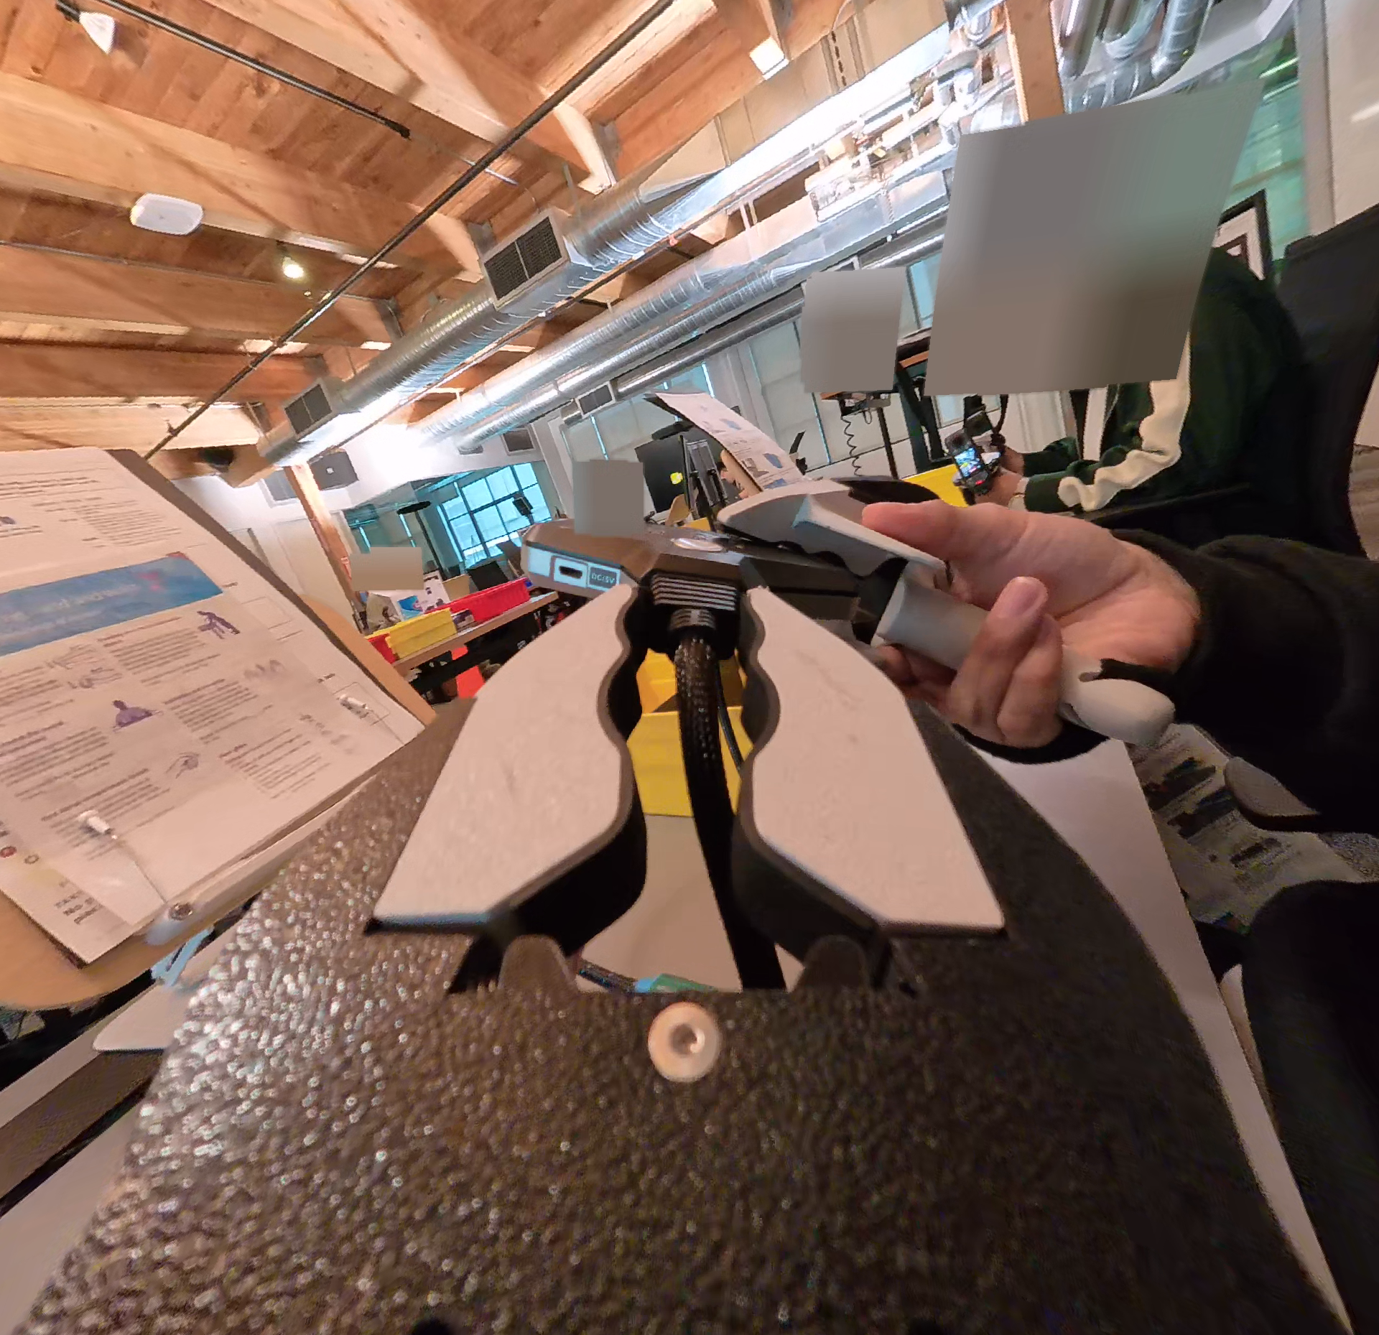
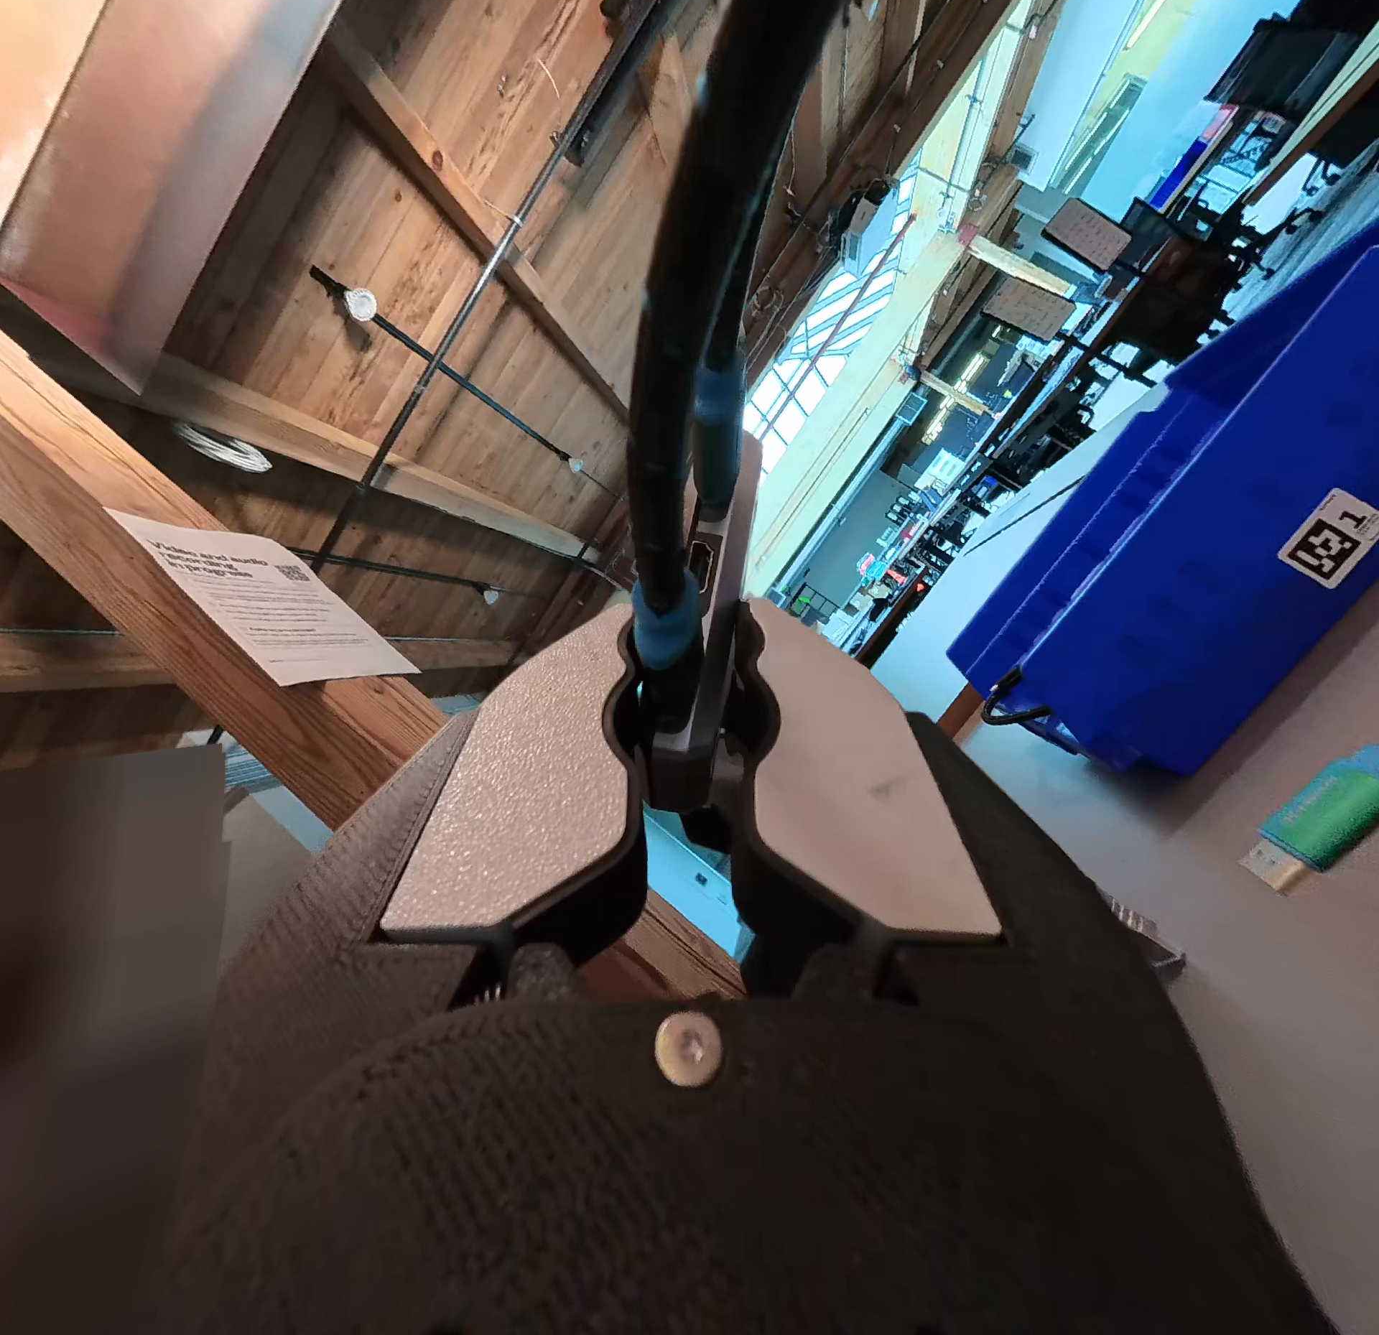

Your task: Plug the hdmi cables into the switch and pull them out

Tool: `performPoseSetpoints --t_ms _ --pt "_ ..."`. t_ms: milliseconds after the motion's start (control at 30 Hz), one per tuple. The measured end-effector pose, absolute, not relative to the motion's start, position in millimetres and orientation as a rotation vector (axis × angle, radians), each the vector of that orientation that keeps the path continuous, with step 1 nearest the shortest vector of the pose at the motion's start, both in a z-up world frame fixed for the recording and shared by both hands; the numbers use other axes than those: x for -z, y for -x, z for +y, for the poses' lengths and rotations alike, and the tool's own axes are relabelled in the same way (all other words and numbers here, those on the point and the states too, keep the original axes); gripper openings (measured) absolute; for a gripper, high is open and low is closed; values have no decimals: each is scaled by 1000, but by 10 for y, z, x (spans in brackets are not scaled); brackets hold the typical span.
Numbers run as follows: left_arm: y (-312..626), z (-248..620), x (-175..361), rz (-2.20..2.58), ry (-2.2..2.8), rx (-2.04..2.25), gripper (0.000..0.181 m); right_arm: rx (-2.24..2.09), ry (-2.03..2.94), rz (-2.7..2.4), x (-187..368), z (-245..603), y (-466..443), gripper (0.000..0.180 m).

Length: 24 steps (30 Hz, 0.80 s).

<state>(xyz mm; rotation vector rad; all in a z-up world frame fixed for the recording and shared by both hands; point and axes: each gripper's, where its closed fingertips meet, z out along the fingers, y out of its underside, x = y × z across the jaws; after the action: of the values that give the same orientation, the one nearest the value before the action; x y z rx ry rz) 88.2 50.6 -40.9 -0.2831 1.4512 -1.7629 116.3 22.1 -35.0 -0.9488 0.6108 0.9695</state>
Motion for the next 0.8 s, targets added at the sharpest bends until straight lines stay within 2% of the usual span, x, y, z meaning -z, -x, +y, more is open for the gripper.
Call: performPoseSetpoints --t_ms 33,433,800 --pt "-875 512 412 1455 271 1766 23 -961 966 608 353 225 -1152 22" --pt "-849 525 432 1426 179 1696 22 -965 1001 605 349 231 -1128 22" --pt "-952 537 477 1467 332 1740 22 -857 1055 561 395 216 -1201 25"
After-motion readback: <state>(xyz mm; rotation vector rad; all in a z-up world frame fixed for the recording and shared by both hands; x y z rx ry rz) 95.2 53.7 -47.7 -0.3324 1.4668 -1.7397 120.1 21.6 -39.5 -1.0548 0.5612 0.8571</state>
